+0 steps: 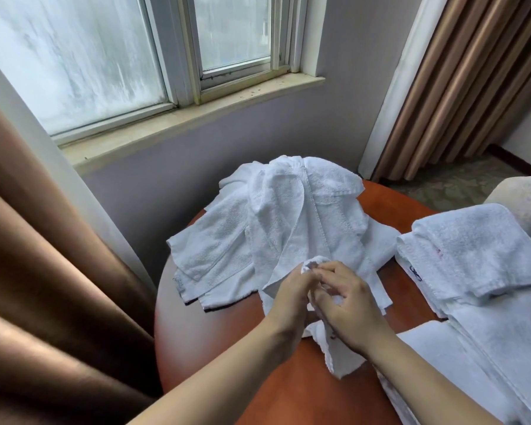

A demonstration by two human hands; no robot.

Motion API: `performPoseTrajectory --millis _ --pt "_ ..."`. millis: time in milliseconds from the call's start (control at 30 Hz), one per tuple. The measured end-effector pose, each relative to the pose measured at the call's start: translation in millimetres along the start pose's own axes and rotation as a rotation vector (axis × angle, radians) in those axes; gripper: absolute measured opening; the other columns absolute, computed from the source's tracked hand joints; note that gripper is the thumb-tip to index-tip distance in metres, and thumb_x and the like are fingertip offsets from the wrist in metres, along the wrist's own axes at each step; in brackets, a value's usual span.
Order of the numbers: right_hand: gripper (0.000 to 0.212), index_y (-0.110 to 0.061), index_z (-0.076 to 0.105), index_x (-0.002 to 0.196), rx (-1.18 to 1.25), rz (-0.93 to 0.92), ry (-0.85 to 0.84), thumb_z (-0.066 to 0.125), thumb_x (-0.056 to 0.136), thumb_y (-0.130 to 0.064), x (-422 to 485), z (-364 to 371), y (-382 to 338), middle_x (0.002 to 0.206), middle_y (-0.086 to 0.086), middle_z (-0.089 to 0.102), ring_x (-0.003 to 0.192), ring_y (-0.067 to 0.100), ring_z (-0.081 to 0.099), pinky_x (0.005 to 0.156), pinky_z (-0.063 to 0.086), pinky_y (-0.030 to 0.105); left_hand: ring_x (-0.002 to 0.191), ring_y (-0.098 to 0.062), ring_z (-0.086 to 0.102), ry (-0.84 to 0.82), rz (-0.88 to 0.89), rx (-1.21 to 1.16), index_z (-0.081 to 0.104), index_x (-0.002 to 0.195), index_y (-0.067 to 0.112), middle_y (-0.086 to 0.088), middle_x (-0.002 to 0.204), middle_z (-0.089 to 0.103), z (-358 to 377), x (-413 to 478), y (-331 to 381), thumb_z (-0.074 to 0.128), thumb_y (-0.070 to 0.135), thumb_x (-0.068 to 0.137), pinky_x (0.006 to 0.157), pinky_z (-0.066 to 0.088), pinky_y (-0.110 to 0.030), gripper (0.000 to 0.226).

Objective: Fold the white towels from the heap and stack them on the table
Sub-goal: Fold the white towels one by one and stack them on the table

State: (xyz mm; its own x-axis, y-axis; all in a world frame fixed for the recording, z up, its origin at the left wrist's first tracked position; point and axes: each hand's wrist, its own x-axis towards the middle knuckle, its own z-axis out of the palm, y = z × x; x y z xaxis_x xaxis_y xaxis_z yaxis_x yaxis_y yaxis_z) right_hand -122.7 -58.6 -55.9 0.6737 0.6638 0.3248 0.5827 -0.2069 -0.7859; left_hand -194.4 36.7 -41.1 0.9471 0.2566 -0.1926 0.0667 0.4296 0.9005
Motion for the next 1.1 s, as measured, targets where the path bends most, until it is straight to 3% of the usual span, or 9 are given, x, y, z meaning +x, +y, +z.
performPoseTrajectory --millis 133,233,333,467,700,800,900,1000,1100 --pt "0.035 -0.014 0.076 0.101 -0.004 -0.016 0.071 0.05 0.079 -0.006 2 -2 4 0.105 -0.022 0.063 0.105 -0.01 0.058 0.09 0.04 0.005 0.079 -0.014 0.065 -0.055 0.002 0.016 0.056 0.112 0.001 -0.009 0.087 0.062 -3 -1 6 0.037 -0.002 0.068 0.067 0.054 -0.025 0.048" --pt "0.029 -0.034 0.076 0.096 0.056 0.006 0.077 0.062 0.083 -0.013 4 -4 2 0.101 -0.025 0.066 0.103 -0.006 0.061 0.087 0.045 0.009 0.087 -0.014 0.065 -0.008 0.005 0.039 0.052 0.12 -0.003 -0.011 0.095 0.062 -3 -2 4 0.03 -0.014 0.08 0.072 0.053 -0.024 0.046" --pt "0.037 -0.039 0.071 0.102 0.045 -0.013 0.096 0.063 0.08 -0.01 3 -5 5 0.106 -0.031 0.064 0.104 -0.006 0.061 0.09 0.048 0.014 0.09 -0.02 0.066 0.074 -0.033 -0.032 0.061 0.118 0.002 -0.013 0.098 0.067 -3 0 4 0.033 -0.009 0.09 0.077 0.055 -0.029 0.041" --pt "0.027 -0.017 0.076 0.101 -0.069 -0.056 0.123 0.063 0.079 -0.008 0 -11 12 0.098 -0.037 0.06 0.102 -0.015 0.057 0.089 0.043 0.006 0.089 -0.025 0.067 0.131 -0.106 -0.15 0.067 0.111 -0.001 -0.017 0.097 0.069 -4 5 6 0.032 -0.01 0.085 0.074 0.057 -0.032 0.045" --pt "0.036 -0.02 0.069 0.109 -0.186 -0.122 -0.07 0.059 0.079 -0.036 -5 -14 1 0.112 -0.013 0.064 0.107 0.0 0.059 0.089 0.043 0.01 0.065 -0.014 0.063 0.122 -0.09 -0.117 0.064 0.084 0.005 -0.005 0.071 0.064 3 2 14 0.037 -0.001 0.089 0.058 0.051 -0.022 0.028" --pt "0.035 -0.021 0.066 0.112 -0.182 -0.029 -0.02 0.067 0.078 -0.031 -6 -15 4 0.109 -0.016 0.062 0.103 0.0 0.059 0.086 0.049 0.017 0.073 -0.016 0.067 0.087 -0.11 -0.077 0.066 0.095 0.003 -0.007 0.082 0.069 -1 2 21 0.035 0.007 0.092 0.068 0.052 -0.023 0.032" --pt "0.017 -0.021 0.07 0.105 -0.107 0.102 0.048 0.066 0.089 -0.021 -4 -20 4 0.096 -0.013 0.069 0.091 0.0 0.064 0.076 0.053 0.021 0.105 -0.014 0.066 0.022 -0.163 0.011 0.067 0.108 0.008 -0.004 0.107 0.073 -7 1 25 0.03 0.004 0.091 0.092 0.043 -0.03 0.041" --pt "0.009 -0.015 0.069 0.09 -0.058 0.205 0.092 0.061 0.092 -0.019 -2 -20 2 0.074 -0.006 0.067 0.067 0.001 0.06 0.057 0.044 0.013 0.11 -0.011 0.064 0.009 -0.173 0.092 0.06 0.118 0.013 0.001 0.113 0.071 -13 0 20 0.03 -0.011 0.084 0.096 0.044 -0.032 0.051" --pt "0.013 -0.008 0.058 0.085 0.106 0.331 0.13 0.05 0.094 -0.004 -3 -20 4 0.072 0.005 0.058 0.062 0.006 0.049 0.058 0.04 0.019 0.101 -0.005 0.064 0.083 -0.072 0.321 0.053 0.126 0.02 0.002 0.113 0.069 -18 0 11 0.037 -0.016 0.081 0.087 0.049 -0.022 0.06"
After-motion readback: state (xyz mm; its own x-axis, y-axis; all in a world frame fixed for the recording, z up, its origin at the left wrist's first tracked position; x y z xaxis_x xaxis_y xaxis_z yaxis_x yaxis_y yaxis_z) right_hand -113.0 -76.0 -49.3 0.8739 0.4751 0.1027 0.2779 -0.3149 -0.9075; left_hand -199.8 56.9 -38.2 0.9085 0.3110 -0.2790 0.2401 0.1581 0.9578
